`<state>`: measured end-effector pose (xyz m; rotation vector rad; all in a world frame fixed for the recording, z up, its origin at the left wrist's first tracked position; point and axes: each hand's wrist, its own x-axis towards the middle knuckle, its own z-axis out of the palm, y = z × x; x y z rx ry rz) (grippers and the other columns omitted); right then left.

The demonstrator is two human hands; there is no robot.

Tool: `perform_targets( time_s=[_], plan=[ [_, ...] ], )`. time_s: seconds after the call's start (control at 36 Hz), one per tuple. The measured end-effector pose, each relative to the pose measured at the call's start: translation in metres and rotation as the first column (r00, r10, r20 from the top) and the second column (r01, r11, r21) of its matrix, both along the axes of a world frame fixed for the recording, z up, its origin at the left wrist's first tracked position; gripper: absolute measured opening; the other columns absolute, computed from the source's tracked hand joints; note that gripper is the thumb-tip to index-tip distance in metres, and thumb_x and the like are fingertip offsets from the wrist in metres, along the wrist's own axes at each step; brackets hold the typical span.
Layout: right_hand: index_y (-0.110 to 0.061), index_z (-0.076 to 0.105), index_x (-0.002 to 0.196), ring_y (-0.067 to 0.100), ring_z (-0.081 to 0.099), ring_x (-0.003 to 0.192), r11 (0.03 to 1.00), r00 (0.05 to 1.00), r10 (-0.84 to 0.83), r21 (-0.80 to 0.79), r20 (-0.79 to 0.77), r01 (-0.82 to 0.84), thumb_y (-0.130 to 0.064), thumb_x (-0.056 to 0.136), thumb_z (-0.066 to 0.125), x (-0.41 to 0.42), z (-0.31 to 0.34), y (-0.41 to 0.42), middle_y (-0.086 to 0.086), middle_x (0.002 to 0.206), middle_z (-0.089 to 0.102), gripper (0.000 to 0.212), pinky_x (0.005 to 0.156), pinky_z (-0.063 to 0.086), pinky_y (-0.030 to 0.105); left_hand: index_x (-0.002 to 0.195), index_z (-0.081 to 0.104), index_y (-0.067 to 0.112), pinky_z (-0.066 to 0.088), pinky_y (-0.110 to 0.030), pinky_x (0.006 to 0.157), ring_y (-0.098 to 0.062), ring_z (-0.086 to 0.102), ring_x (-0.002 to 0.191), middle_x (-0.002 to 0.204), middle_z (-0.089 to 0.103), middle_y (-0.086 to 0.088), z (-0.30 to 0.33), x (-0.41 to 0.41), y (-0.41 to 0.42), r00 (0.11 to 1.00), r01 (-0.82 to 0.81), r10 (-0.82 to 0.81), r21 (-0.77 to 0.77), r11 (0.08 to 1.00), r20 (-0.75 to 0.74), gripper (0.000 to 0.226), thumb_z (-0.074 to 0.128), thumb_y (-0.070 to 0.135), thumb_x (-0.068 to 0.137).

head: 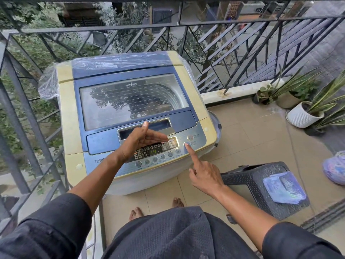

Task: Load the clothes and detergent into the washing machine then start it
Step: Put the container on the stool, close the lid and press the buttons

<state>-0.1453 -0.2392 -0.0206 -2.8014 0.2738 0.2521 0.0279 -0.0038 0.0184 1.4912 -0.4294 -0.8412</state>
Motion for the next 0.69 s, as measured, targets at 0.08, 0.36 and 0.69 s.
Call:
perform_targets(
  time_s=[0.08, 0.36, 0.69],
  plan=[
    [-0.050, -0.017, 0.158, 0.022, 0.056, 0.049, 1.000, 1.000, 0.004, -0.017, 0.013, -0.003, -0.025, 0.090, 0.063, -0.0023, -0.0010, -0.0030, -0.002, 0.057, 0.056, 0.107, 0.059, 0.059, 0.042, 0.124, 0.073, -0.001, 0.046, -0.043, 0.117, -0.028, 0.069, 0.126, 0.127, 0.075, -0.014, -0.0002, 0.0004, 0.0000, 1.000, 0.009, -0.009, 0.008, 1.000, 0.004, 0.084, 0.009, 0.051, 0.113],
    [-0.052, -0.015, 0.158, 0.020, 0.055, 0.045, 1.000, 1.000, -0.017, 0.009, 0.001, 0.017, -0.017, 0.086, 0.069, -0.0030, -0.0058, -0.0035, -0.002, 0.054, 0.052, 0.116, 0.052, 0.058, 0.039, 0.122, 0.074, -0.001, 0.050, -0.037, 0.115, -0.029, 0.070, 0.125, 0.126, 0.076, -0.015, 0.0007, -0.0001, -0.0018, 1.000, -0.007, 0.007, -0.002, 1.000, -0.011, 0.085, 0.014, 0.056, 0.107],
    [-0.053, -0.020, 0.155, 0.025, 0.057, 0.052, 0.999, 0.999, -0.049, 0.023, -0.017, 0.050, -0.015, 0.088, 0.068, -0.0038, -0.0043, 0.0047, 0.000, 0.059, 0.054, 0.117, 0.056, 0.056, 0.039, 0.122, 0.073, -0.003, 0.047, -0.043, 0.116, -0.029, 0.070, 0.124, 0.125, 0.076, -0.016, 0.0050, -0.0030, -0.0032, 1.000, -0.029, 0.029, 0.015, 0.999, -0.002, 0.085, 0.012, 0.055, 0.107]
  ],
)
